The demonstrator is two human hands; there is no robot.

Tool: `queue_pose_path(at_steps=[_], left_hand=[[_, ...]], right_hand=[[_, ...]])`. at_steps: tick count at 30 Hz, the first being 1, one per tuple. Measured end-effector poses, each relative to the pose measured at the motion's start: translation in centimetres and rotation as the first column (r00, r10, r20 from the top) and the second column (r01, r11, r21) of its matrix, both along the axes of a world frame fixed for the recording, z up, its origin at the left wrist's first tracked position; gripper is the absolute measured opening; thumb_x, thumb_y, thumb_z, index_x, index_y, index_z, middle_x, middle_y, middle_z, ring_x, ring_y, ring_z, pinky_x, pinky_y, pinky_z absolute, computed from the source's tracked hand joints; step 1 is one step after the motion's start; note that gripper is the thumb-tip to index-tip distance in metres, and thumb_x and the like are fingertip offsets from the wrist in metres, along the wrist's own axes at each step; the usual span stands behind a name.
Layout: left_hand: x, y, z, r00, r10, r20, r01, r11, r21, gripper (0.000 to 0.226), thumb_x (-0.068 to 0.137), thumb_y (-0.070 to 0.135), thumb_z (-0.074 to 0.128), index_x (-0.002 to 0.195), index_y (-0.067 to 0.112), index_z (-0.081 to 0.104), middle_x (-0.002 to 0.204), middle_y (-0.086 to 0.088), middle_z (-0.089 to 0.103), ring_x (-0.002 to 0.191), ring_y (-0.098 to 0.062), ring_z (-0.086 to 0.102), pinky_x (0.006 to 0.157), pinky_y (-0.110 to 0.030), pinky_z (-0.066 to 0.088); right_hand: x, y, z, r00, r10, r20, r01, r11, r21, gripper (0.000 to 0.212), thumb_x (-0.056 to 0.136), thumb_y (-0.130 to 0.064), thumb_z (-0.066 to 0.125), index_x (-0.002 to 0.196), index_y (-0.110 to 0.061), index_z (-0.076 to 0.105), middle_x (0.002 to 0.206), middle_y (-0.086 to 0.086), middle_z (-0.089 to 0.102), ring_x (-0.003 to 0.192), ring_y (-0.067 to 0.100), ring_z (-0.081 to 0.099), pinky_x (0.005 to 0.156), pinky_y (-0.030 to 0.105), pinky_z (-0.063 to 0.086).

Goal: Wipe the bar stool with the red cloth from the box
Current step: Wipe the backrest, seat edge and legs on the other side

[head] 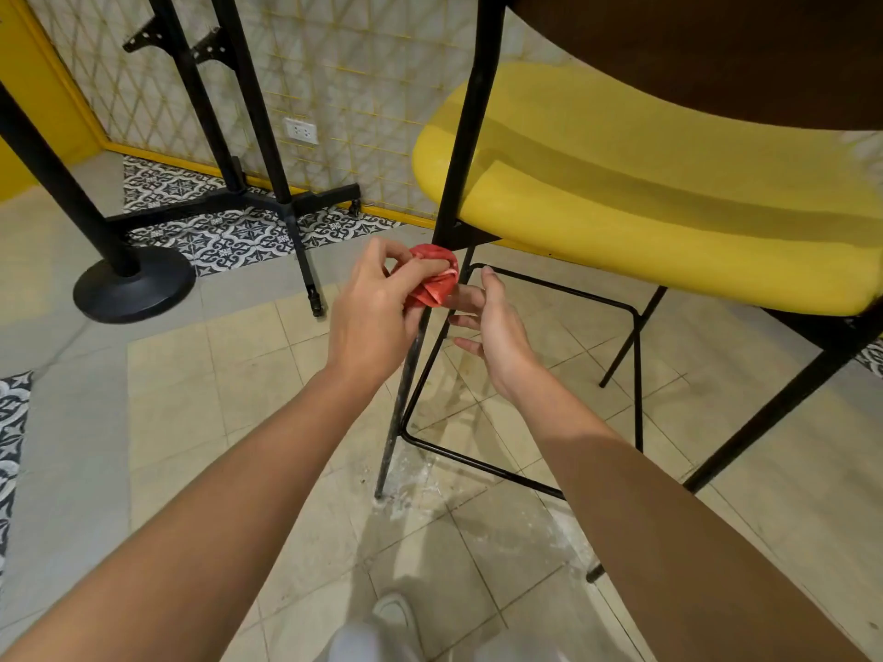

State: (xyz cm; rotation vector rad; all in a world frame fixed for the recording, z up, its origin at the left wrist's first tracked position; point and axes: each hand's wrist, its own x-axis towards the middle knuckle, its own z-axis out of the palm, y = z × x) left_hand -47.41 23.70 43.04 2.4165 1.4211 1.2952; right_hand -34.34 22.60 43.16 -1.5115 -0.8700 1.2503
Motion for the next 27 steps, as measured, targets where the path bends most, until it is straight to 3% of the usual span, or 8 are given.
queue_pose_path(at_steps=[6, 8, 14, 19, 22, 24, 25, 27], left_hand=[[-1.4, -0.5, -1.7, 0.958, -0.039, -0.286, 0.022, 0.998, -0.061, 0.04, 0.07, 0.003, 0.078, 0.106, 0.017, 0.069, 0.098, -0.013, 0.054, 0.082, -0.03, 0.057, 0.046, -0.029, 0.043], [-1.4, -0.5, -1.0, 0.958, -0.011, -0.285, -0.002, 0.999, -0.045, 0.037, 0.073, 0.004, 0.076, 0.107, 0.017, 0.068, 0.1, -0.013, 0.053, 0.081, -0.031, 0.056, 0.047, -0.03, 0.04], [0.6, -0.3, -0.1, 0.974, -0.058, -0.218, 0.065, 0.998, 0.026, 0.041, 0.073, 0.004, 0.075, 0.111, 0.016, 0.064, 0.103, -0.013, 0.053, 0.088, -0.029, 0.054, 0.05, -0.033, 0.045], [-1.2, -0.8, -3.7, 0.973, -0.061, -0.223, 0.038, 0.993, -0.108, 0.032, 0.078, 0.011, 0.07, 0.109, 0.018, 0.066, 0.104, -0.009, 0.051, 0.085, -0.022, 0.053, 0.055, -0.03, 0.043], [-2.0, -0.3, -4.3, 0.996, 0.089, 0.022, -0.084, 0.98, -0.183, 0.028, 0.081, 0.01, 0.067, 0.108, 0.018, 0.068, 0.106, -0.007, 0.051, 0.086, -0.013, 0.047, 0.071, -0.03, 0.047], [-1.7, 0.8, -3.6, 0.909, 0.286, 0.305, -0.172, 0.921, -0.35, 0.024, 0.086, 0.015, 0.063, 0.11, 0.018, 0.068, 0.104, -0.003, 0.051, 0.092, -0.013, 0.051, 0.084, -0.028, 0.045], [-1.3, 1.4, -3.1, 0.862, 0.32, 0.393, -0.133, 0.891, -0.433, 0.023, 0.087, 0.018, 0.061, 0.109, 0.019, 0.068, 0.103, -0.003, 0.054, 0.095, -0.017, 0.054, 0.088, -0.031, 0.046], [-0.1, 2.0, -2.2, 0.792, 0.258, 0.554, 0.135, 0.81, -0.57, 0.017, 0.088, 0.021, 0.058, 0.102, 0.025, 0.066, 0.101, -0.004, 0.064, 0.096, -0.023, 0.061, 0.09, -0.04, 0.049]], right_hand=[[0.3, -0.1, 0.0, 0.998, 0.05, 0.033, -0.05, 0.999, 0.001, 0.059, 0.1, -0.048, 0.014, 0.108, -0.026, 0.068, 0.118, 0.002, 0.063, 0.11, 0.018, 0.053, 0.097, 0.039, 0.041], [0.3, -0.1, 0.1, 0.997, 0.065, 0.032, -0.065, 0.998, -0.002, 0.058, 0.1, -0.048, 0.015, 0.111, -0.025, 0.067, 0.119, 0.004, 0.063, 0.108, 0.018, 0.053, 0.097, 0.039, 0.041], [0.3, 0.0, -0.1, 1.0, 0.022, -0.01, -0.022, 1.0, -0.009, 0.056, 0.1, -0.049, 0.019, 0.106, -0.022, 0.067, 0.096, -0.004, 0.065, 0.096, 0.013, 0.057, 0.098, 0.041, 0.043], [0.7, 0.0, -0.3, 0.997, 0.072, 0.012, -0.072, 0.997, 0.004, 0.06, 0.1, -0.049, 0.013, 0.1, -0.027, 0.069, 0.119, 0.004, 0.063, 0.11, 0.018, 0.055, 0.097, 0.039, 0.041], [0.7, 0.2, -0.6, 0.995, 0.09, 0.032, -0.09, 0.996, -0.003, 0.061, 0.1, -0.049, 0.013, 0.101, -0.026, 0.069, 0.124, 0.005, 0.061, 0.112, 0.02, 0.053, 0.095, 0.038, 0.041], [0.7, 0.2, -0.9, 0.995, 0.098, 0.027, -0.098, 0.995, -0.012, 0.061, 0.1, -0.049, 0.013, 0.098, -0.026, 0.069, 0.123, 0.005, 0.062, 0.112, 0.021, 0.054, 0.092, 0.036, 0.042], [0.6, 0.3, -1.0, 0.995, 0.099, 0.03, -0.098, 0.995, -0.015, 0.061, 0.1, -0.049, 0.013, 0.097, -0.026, 0.069, 0.121, 0.005, 0.062, 0.111, 0.021, 0.054, 0.09, 0.035, 0.042], [0.7, 0.3, -1.3, 0.995, 0.095, 0.031, -0.095, 0.995, -0.01, 0.061, 0.1, -0.048, 0.013, 0.094, -0.026, 0.07, 0.118, 0.004, 0.063, 0.11, 0.02, 0.054, 0.091, 0.035, 0.042]])
